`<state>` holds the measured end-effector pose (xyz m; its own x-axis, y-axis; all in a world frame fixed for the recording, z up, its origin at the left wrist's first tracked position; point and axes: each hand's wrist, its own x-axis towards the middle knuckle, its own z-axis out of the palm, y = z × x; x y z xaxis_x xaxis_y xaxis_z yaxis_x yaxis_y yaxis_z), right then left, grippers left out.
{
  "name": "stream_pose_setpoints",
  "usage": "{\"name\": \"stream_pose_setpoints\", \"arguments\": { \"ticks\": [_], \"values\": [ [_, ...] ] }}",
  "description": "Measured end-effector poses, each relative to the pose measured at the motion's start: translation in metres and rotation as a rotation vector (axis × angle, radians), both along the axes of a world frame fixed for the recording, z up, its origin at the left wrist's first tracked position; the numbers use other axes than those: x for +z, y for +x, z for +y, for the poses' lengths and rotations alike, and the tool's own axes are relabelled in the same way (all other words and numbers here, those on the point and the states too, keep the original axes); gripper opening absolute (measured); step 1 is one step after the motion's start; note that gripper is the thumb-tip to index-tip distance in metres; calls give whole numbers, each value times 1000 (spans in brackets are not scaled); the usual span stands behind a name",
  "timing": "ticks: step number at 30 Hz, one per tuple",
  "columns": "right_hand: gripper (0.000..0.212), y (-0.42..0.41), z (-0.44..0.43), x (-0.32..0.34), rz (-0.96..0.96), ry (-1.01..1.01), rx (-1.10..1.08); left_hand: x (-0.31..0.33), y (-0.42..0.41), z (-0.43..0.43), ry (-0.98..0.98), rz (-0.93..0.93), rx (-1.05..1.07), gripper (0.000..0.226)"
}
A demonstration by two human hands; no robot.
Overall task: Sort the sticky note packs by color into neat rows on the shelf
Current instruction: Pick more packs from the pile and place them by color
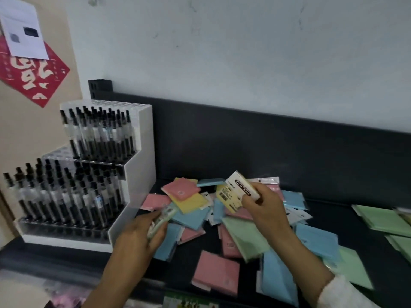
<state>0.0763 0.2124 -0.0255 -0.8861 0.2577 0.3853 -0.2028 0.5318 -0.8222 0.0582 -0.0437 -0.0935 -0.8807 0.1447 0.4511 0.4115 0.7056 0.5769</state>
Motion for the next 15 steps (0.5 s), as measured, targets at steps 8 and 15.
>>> {"name": "stream_pose_setpoints", "arguments": {
  "ticks": [8, 15],
  "values": [
    [39, 53, 44, -6, 63, -115, -116, 24, 24, 60, -19, 60, -71, 40],
    [39, 100, 116, -8, 77, -105, -202, 32, 49, 143, -6, 71, -221, 42]
  ]
}}
